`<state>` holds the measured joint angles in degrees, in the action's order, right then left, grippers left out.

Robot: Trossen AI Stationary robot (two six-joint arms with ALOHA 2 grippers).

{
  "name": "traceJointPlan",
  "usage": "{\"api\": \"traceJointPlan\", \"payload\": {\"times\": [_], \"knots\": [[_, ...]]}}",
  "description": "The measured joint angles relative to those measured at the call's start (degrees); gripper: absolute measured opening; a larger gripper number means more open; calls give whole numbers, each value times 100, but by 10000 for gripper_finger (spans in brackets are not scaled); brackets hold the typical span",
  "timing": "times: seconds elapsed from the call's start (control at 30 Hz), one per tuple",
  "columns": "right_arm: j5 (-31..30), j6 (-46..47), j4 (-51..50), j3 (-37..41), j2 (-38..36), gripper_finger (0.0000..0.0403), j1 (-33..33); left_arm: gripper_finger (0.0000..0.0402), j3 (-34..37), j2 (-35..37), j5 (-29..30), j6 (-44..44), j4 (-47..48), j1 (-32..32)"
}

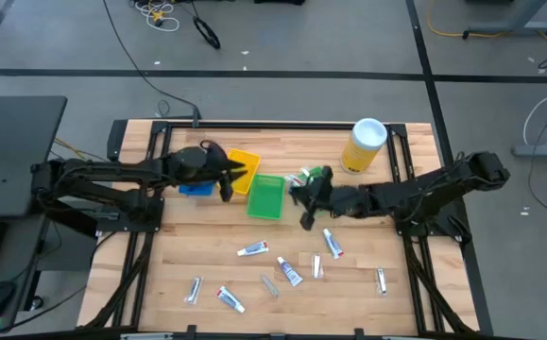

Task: Pick & Place Travel size toiletries
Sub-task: Put the blue razor into the blue bin

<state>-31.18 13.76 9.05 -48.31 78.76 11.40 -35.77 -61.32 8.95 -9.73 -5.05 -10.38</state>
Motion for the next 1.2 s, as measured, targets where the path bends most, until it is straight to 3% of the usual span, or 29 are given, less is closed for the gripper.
{"api": "traceJointPlan", "payload": {"times": [0.2, 0.33, 0.43, 0.63, 0.77, 0.97, 1.2], "knots": [[1563, -428, 1359, -9, 85, 31, -610, 114, 420, -2, -604, 172, -1495, 574], [2413, -643, 2168, -9, 411, 31, -799, 114, 624, -59, -614, 181, -2481, 820], [2803, -818, 2884, -9, 761, 31, -844, 114, 622, -146, -612, 131, -2594, 923], [2791, -912, 3562, -7, 1174, 31, -914, 114, 606, -262, -547, 161, -2514, 958], [2443, -919, 3499, -7, 1253, 31, -930, 114, 606, -260, -301, 26, -2508, 954], [2430, -932, 3504, -7, 1263, 31, -996, 116, 606, -256, -575, -8, -2609, 954], [2569, -931, 3520, -7, 1263, 31, -1038, 173, 602, -361, -482, -89, -2729, 953]]}}
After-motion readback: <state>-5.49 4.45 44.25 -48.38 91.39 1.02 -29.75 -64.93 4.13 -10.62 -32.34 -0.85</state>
